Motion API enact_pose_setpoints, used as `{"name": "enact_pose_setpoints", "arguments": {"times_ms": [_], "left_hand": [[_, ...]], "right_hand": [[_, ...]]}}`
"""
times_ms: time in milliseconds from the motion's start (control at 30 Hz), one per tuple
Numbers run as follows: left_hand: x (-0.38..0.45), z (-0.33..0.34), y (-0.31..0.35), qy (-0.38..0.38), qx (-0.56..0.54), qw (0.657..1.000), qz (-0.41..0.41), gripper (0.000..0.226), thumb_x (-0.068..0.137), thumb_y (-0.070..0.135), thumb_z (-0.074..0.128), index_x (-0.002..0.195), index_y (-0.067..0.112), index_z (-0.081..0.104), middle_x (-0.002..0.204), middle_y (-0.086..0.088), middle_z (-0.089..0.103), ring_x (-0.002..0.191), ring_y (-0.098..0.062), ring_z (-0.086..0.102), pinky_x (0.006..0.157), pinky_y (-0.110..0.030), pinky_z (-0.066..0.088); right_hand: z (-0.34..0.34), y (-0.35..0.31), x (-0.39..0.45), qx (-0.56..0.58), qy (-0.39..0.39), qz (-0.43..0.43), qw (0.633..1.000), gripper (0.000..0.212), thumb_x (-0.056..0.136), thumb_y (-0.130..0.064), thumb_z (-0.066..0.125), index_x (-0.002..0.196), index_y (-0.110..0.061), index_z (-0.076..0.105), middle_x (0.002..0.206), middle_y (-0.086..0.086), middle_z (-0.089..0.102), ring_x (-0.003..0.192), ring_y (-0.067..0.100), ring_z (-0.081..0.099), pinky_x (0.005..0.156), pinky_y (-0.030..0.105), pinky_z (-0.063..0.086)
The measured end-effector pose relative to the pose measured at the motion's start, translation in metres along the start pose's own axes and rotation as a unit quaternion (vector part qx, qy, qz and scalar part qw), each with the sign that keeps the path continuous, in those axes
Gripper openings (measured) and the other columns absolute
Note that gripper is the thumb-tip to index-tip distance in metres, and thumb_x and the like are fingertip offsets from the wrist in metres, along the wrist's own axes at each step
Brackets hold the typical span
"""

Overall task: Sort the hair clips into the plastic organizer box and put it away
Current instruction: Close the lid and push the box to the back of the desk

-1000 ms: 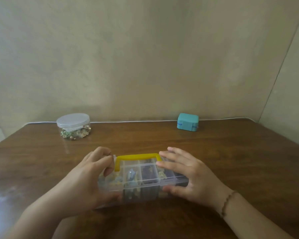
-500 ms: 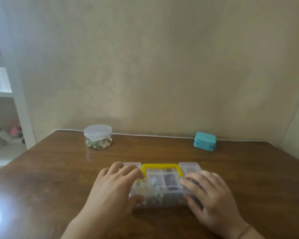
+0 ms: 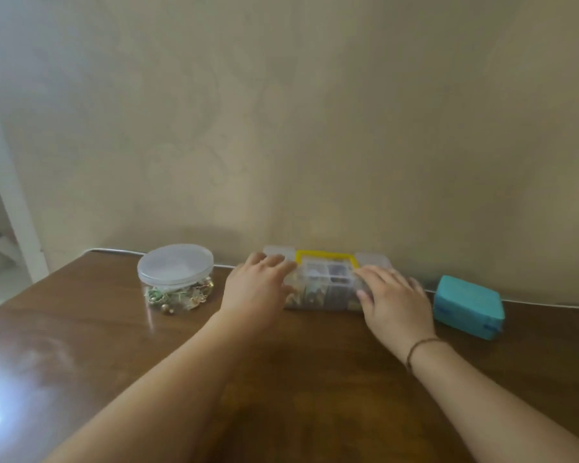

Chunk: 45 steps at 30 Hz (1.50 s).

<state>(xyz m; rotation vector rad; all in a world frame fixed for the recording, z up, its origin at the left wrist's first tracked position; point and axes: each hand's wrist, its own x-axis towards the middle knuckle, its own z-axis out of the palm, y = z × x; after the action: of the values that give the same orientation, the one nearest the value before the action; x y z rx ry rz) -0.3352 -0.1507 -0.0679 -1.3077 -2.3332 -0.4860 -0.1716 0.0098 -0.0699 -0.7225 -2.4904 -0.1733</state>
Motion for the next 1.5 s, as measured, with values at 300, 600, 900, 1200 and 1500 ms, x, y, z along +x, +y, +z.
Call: {"name": "enact_pose_setpoints", "arguments": {"times_ms": [300, 600, 900, 1200, 1500], "left_hand": [[0.011, 0.019, -0.019, -0.010, 0.053, 0.999, -0.001, 0.065, 0.091, 0.050, 0.058, 0.150, 0.038, 0.034, 0.162, 0.002, 0.025, 0.147, -0.027, 0.021, 0.118, -0.045, 0.017], [-0.049, -0.008, -0.095, 0.057, 0.025, 0.950, -0.306, 0.091, 0.056, 0.076, 0.073, 0.137, 0.043, 0.045, 0.161, 0.007, 0.003, 0.143, -0.031, 0.010, 0.101, -0.050, 0.043], [-0.040, -0.022, -0.092, 0.173, -0.095, 0.944, -0.265, 0.056, 0.071, 0.048, 0.082, 0.121, 0.028, 0.068, 0.148, 0.001, 0.039, 0.138, -0.028, 0.027, 0.110, -0.040, 0.034], [0.036, -0.036, -0.008, 0.248, -0.185, 0.948, -0.068, 0.056, 0.065, 0.050, 0.083, 0.115, 0.030, 0.069, 0.142, -0.004, 0.043, 0.130, -0.030, 0.042, 0.101, -0.044, 0.044], [0.041, 0.013, 0.019, 0.154, -0.260, 0.947, -0.110, 0.106, 0.065, 0.057, 0.083, 0.147, 0.031, 0.021, 0.158, -0.002, 0.013, 0.142, -0.028, 0.027, 0.109, -0.046, 0.038]], "right_hand": [[0.021, 0.005, 0.015, 0.055, 0.032, -0.006, 0.998, 0.035, 0.089, -0.026, 0.061, 0.124, -0.027, 0.060, 0.124, -0.002, 0.063, 0.118, 0.023, 0.054, 0.094, 0.043, 0.045], [0.000, 0.082, -0.030, 0.003, 0.072, 0.159, 0.985, 0.066, 0.079, -0.071, 0.038, 0.126, -0.026, 0.047, 0.137, 0.010, 0.041, 0.125, 0.040, 0.039, 0.099, 0.057, 0.040], [0.032, 0.136, -0.053, 0.061, 0.006, 0.314, 0.947, 0.090, 0.058, -0.096, 0.035, 0.118, -0.029, 0.044, 0.134, 0.005, 0.037, 0.116, 0.040, 0.045, 0.087, 0.056, 0.050], [0.001, 0.114, -0.047, 0.088, -0.028, 0.318, 0.943, 0.079, 0.065, -0.076, 0.055, 0.127, -0.031, 0.040, 0.144, -0.001, 0.018, 0.103, 0.038, 0.059, 0.081, 0.048, 0.052], [0.010, 0.118, -0.040, 0.029, -0.018, 0.313, 0.949, 0.074, 0.069, -0.076, 0.057, 0.123, -0.031, 0.035, 0.142, 0.006, 0.020, 0.103, 0.037, 0.056, 0.088, 0.047, 0.048]]}}
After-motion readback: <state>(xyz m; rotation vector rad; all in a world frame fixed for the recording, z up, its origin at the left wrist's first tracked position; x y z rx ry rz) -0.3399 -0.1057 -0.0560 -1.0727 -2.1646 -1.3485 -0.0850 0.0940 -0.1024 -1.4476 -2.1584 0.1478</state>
